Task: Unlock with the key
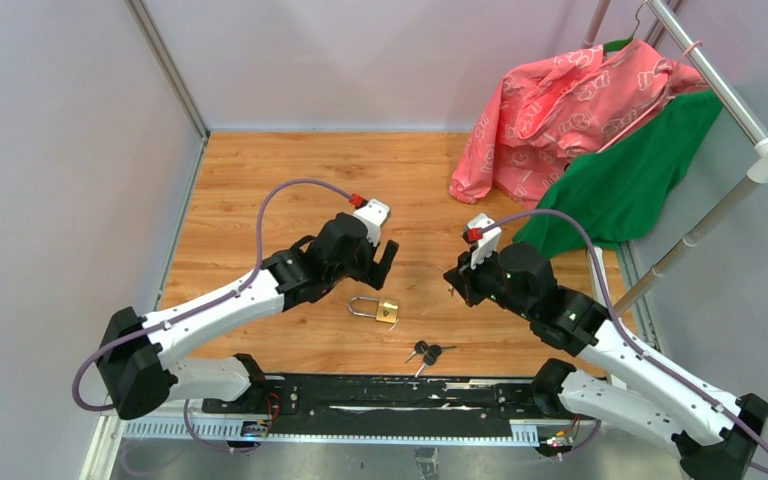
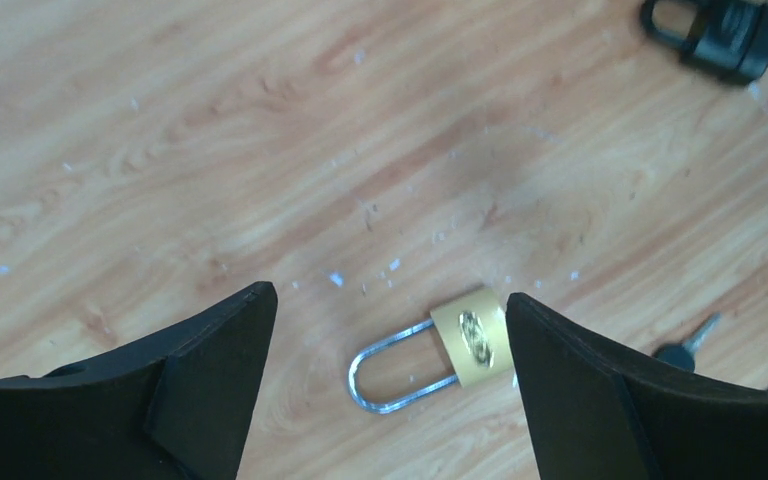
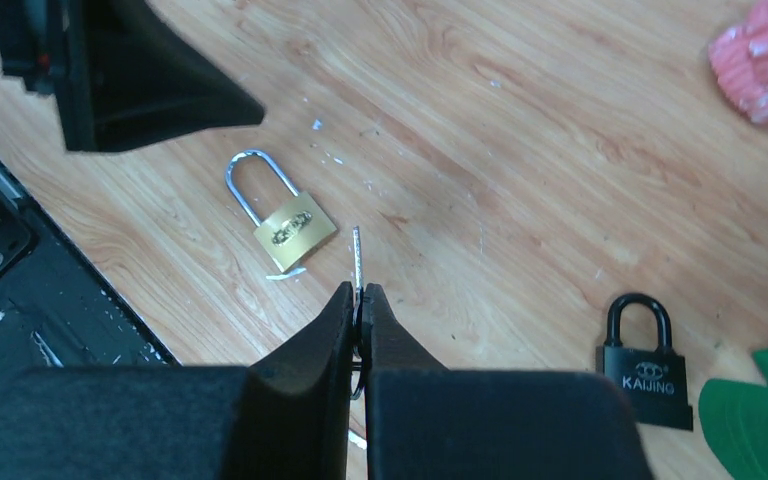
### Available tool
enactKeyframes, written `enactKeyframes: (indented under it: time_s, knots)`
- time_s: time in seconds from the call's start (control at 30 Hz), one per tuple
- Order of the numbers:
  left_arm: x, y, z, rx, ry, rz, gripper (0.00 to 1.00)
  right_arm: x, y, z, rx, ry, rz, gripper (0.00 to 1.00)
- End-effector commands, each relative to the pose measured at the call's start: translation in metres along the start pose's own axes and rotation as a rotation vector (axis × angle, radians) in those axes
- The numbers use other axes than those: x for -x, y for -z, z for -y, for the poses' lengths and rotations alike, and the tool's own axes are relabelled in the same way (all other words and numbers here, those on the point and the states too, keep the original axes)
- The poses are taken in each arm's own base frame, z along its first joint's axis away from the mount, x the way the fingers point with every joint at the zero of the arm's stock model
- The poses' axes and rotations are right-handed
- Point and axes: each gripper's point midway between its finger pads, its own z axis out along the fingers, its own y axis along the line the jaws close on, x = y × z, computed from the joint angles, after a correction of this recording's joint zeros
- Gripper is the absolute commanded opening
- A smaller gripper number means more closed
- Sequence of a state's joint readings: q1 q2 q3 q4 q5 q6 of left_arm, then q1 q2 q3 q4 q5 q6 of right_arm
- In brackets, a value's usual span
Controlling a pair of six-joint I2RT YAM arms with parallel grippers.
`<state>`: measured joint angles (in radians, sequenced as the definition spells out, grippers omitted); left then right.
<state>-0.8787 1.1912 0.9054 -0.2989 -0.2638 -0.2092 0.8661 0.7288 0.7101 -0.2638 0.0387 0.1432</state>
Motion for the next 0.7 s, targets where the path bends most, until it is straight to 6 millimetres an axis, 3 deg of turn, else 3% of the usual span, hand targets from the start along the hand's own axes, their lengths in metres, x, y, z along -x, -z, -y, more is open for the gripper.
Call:
enactKeyframes:
  time_s: [0.0, 0.17, 0.27, 0.33, 0.4, 0.5, 0.67]
  knots:
    - [-0.038, 0.001, 0.012, -0.060, -0.007, -0.139, 0.88, -0.010, 0.005, 0.005, -0.002, -0.106, -0.091, 0.00]
    - [-0.057, -0.007, 0.017, -0.106, -0.097, -0.179, 0.89, -0.011, 0.007, 0.010, 0.010, -0.123, -0.095, 0.00]
    - [-0.070, -0.008, 0.039, -0.222, -0.302, -0.181, 0.91, -0.010, 0.011, 0.009, 0.026, -0.101, -0.077, 0.00]
    - [-0.070, -0.009, 0.049, -0.234, -0.490, -0.118, 0.93, -0.010, 0.014, 0.009, 0.027, -0.094, -0.061, 0.00]
    - [-0.068, -0.014, 0.055, -0.270, -0.555, -0.035, 0.93, -0.010, 0.016, 0.008, 0.036, -0.096, -0.048, 0.00]
    - [-0.085, -0.010, 0.076, -0.455, -0.722, 0.024, 0.92, -0.009, 0.019, 0.004, 0.053, -0.105, -0.032, 0.00]
    - [-0.095, -0.011, 0.070, -0.634, -0.794, -0.049, 0.92, -0.018, 0.019, 0.006, 0.045, -0.112, -0.022, 0.00]
